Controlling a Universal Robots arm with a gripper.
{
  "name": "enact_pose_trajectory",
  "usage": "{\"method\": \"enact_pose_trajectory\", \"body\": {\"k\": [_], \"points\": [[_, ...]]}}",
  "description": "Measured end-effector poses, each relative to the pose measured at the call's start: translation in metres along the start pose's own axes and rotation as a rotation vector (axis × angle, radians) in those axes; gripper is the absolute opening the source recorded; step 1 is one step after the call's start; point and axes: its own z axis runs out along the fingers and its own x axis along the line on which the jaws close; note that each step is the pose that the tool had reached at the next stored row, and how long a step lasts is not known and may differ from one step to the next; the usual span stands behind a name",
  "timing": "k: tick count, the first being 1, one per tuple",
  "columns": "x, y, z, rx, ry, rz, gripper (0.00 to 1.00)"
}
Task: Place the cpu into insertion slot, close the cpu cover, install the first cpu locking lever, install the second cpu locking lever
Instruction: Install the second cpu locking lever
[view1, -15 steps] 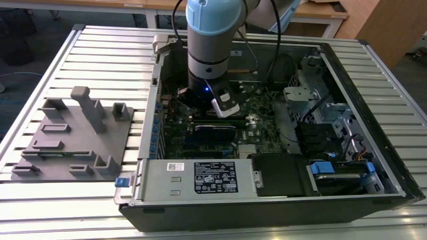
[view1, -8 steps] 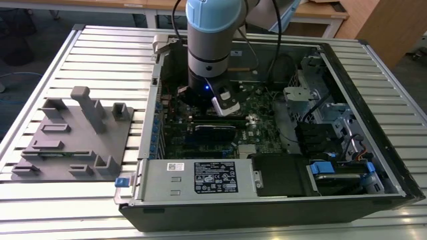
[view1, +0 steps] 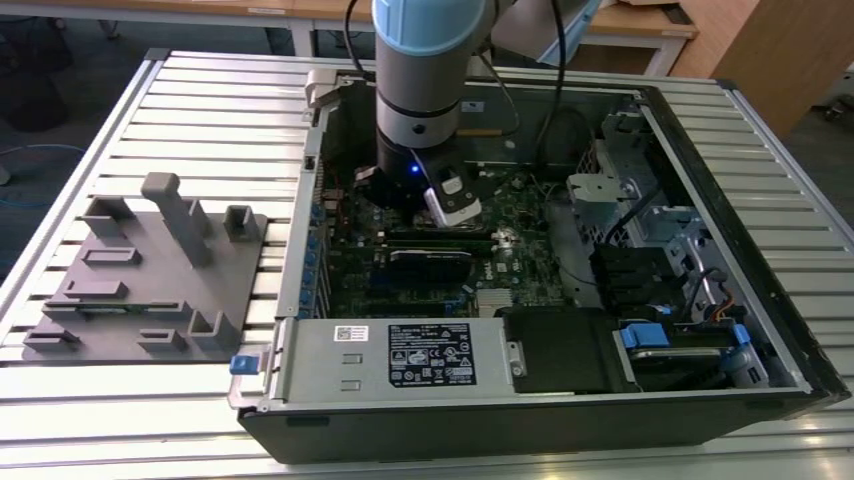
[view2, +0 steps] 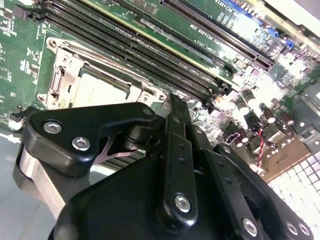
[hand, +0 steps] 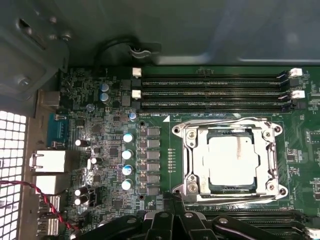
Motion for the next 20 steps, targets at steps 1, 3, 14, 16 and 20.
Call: {"method": "enact_pose_trajectory", "body": {"k": [1,3,14,16,20], "points": [[-0.0013,0.0002,0.0000,0.0001,0.0000,0.001,0.10],[-0.0050,0.0013,0.0001,0.0001,-0.0003,0.002,0.10],[-0.0187,0.0196,0.0030,0.0074,-0.0008,0.004,0.10],[-0.0208,0.0236,0.0037,0.0144,-0.0010,0.005,0.10],[-0.0276,0.0294,0.0049,0.0255,-0.0015,0.005,0.10]]}}
